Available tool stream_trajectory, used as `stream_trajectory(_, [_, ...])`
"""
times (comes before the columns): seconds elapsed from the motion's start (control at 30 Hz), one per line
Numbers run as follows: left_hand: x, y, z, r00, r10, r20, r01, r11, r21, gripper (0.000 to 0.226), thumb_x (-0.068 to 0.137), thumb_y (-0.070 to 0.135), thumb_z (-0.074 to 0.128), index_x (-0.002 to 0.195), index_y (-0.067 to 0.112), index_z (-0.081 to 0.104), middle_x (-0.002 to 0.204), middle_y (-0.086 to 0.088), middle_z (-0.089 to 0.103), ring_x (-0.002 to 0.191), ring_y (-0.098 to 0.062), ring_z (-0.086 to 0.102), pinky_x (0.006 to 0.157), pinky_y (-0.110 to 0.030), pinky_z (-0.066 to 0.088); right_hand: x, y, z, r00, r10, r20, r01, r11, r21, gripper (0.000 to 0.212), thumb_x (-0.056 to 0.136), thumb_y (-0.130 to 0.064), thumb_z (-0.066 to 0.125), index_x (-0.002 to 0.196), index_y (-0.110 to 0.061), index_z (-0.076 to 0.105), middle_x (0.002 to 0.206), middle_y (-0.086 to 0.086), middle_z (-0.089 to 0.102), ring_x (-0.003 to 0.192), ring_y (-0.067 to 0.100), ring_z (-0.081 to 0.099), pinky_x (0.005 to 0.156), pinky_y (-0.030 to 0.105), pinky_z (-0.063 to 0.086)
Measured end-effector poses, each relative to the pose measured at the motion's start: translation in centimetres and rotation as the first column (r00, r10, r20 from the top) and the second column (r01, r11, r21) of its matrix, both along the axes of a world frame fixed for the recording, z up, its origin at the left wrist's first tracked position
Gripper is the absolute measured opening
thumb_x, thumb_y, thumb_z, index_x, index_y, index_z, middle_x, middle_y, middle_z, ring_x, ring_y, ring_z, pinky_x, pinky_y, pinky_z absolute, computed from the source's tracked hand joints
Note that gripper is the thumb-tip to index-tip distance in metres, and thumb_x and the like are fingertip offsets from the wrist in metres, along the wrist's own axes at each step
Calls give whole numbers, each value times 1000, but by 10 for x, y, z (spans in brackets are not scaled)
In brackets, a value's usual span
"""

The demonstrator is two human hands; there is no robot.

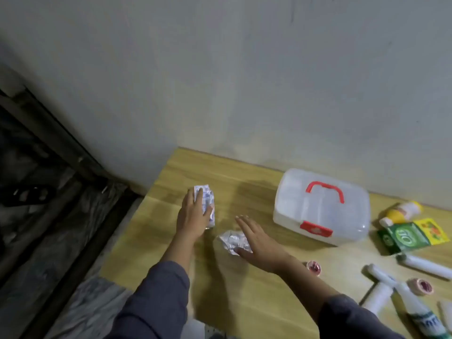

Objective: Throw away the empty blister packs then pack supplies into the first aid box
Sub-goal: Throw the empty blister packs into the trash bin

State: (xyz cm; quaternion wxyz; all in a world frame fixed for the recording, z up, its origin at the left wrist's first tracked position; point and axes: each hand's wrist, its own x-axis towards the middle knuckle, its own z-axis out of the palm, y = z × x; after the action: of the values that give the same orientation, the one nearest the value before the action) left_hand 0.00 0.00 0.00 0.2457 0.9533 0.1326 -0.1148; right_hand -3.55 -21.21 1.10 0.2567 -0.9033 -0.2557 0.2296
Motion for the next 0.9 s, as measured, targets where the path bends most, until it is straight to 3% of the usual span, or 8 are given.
stream_trajectory(0.17, [-4, -2, -34, 993, 81, -82, -87, 994, -65, 72, 104, 44, 51, 165, 24, 18, 173, -17, 3, 161, -33, 6, 125, -43, 22, -6, 0, -37, 1000, 19, 21, -17, 996, -89, 71, 85, -49, 32, 147, -19, 15, 157, 7, 16, 146, 23, 10, 119, 35, 7])
stream_trajectory(0.23, [-6, -4, -44, 995, 82, -48, -85, 994, -72, 75, 101, 42, 59, 163, 22, 23, 173, -16, 8, 161, -33, 7, 126, -43, 20, -9, 2, -47, 995, 1, 104, 8, 996, -88, 71, 80, -49, 28, 143, -16, 28, 152, 9, 30, 141, 27, 25, 116, 39, 17])
stream_trajectory(0.33, [-5, -3, -51, 990, 122, 69, -112, 985, -132, 68, 95, 28, 70, 156, 15, 42, 165, -16, 30, 152, -36, 27, 119, -38, 27, -6, 2, -49, 972, -54, 229, 78, 992, -98, 63, 78, -48, 35, 133, -20, 44, 134, 5, 51, 120, 30, 50, 95, 39, 42])
stream_trajectory(0.4, [-3, -4, -51, 980, 161, 118, -136, 972, -192, 61, 89, 16, 76, 145, 10, 56, 153, -19, 43, 142, -38, 38, 112, -33, 30, -4, 5, -45, 968, -89, 236, 116, 988, -103, 60, 77, -52, 33, 128, -24, 47, 126, 2, 54, 112, 28, 52, 87, 37, 41])
stream_trajectory(0.5, [1, 0, -50, 974, 216, 71, -181, 925, -335, 54, 82, 4, 79, 133, 7, 64, 139, -19, 48, 131, -34, 50, 105, -28, 36, 0, 5, -42, 978, -147, 149, 160, 984, -82, 45, 81, -46, 50, 122, -27, 47, 121, 0, 52, 109, 26, 50, 85, 35, 38])
stream_trajectory(0.63, [4, 6, -43, 977, 214, -8, -194, 870, -453, 40, 80, -3, 79, 114, 16, 69, 120, -4, 52, 116, -24, 56, 87, -24, 53, 1, 1, -37, 967, -240, -82, 246, 966, 76, 40, 76, -25, 68, 112, -20, 50, 109, 0, 52, 97, 23, 53, 79, 31, 40])
stream_trajectory(0.73, [10, 9, -17, 974, 227, 8, -189, 829, -526, 41, 82, -11, 75, 120, 5, 72, 116, -4, 54, 103, -22, 57, 57, -8, 53, 7, 0, -16, 942, -301, -147, 323, 931, 168, 36, 74, -15, 70, 106, -18, 55, 94, -2, 55, 82, 18, 50, 74, 27, 39])
stream_trajectory(0.9, [14, 9, 12, 958, 282, 45, -193, 756, -625, 46, 85, -15, 71, 128, -1, 68, 111, -3, 55, 99, -26, 59, 53, -8, 54, 15, 3, 16, 944, -308, -118, 328, 916, 230, 37, 76, -10, 66, 110, -26, 66, 111, -5, 69, 83, 6, 52, 76, 20, 38])
